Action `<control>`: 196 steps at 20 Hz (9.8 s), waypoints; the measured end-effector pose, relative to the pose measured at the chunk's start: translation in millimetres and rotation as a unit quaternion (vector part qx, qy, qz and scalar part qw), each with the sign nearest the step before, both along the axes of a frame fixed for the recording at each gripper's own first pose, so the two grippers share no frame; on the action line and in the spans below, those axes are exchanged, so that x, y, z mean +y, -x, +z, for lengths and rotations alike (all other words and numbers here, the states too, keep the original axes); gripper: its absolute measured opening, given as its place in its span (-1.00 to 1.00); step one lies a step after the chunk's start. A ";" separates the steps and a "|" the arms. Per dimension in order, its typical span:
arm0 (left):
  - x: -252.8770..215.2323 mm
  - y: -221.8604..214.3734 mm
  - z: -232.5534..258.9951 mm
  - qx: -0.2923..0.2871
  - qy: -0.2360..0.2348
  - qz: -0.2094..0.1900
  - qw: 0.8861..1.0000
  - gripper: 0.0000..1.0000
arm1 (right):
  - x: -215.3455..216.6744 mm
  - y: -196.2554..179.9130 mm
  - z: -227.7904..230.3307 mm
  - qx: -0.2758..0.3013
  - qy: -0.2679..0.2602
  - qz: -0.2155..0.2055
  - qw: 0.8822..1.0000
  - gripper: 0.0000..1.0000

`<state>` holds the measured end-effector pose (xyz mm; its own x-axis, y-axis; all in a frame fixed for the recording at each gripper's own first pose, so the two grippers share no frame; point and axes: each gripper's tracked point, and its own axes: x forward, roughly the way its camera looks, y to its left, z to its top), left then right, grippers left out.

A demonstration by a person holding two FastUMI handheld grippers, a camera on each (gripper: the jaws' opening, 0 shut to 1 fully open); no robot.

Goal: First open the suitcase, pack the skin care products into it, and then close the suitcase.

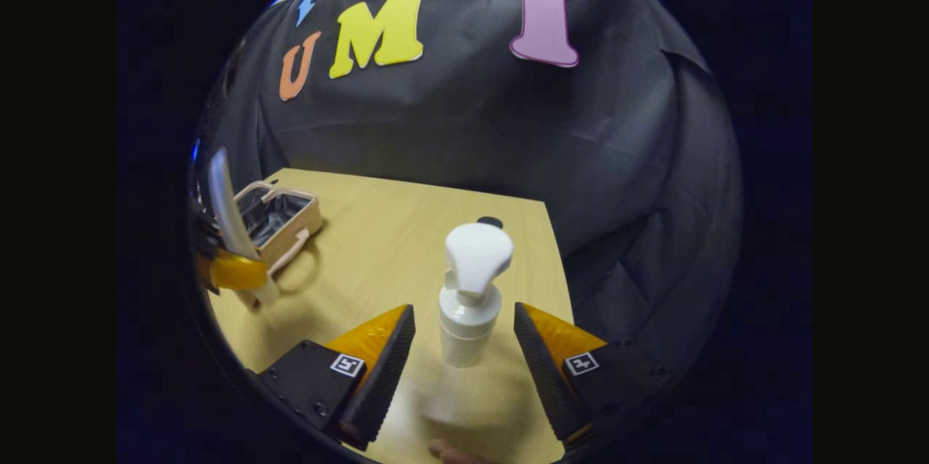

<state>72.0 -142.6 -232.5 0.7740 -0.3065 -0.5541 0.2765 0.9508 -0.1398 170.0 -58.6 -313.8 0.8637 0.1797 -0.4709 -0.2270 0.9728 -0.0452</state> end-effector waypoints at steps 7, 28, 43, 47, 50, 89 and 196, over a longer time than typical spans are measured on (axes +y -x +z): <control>107.5 68.4 25.7 0.020 -0.016 0.120 0.992 -0.05 | 1.2 -26.5 -13.9 -0.008 -0.017 -0.037 0.999 0.05; 259.9 -39.3 -68.3 0.127 -0.086 0.096 0.983 -0.05 | 94.4 132.4 100.4 -0.005 -0.050 -0.039 0.998 -0.06; 250.1 -50.2 -118.5 0.215 -0.126 0.063 0.966 -0.05 | 88.6 125.4 105.0 -0.007 -0.028 -0.084 0.996 -0.06; 250.6 -49.2 -126.1 0.213 -0.103 0.082 0.968 -0.08 | 99.0 124.2 115.9 -0.015 -0.021 -0.073 0.997 -0.06; 251.6 -48.4 -125.7 0.212 -0.100 0.088 0.968 -0.08 | 117.6 120.4 125.2 -0.016 -0.028 -0.062 0.998 -0.05; 443.7 21.5 212.8 -0.301 -0.058 0.143 0.941 0.93 | 436.0 38.2 -62.6 0.258 -0.014 -0.061 0.964 -0.10; 52.3 -40.7 -7.0 0.078 0.019 -0.011 0.997 -0.86 | 29.9 207.1 299.1 -0.180 -0.057 -0.073 0.979 0.59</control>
<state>112.7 -90.3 -239.6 0.6712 -0.3461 -0.6556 0.2701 0.9377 -0.2185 -37.0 -28.7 -14.7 0.9904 0.0761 -0.1156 -0.0749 0.9971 0.0151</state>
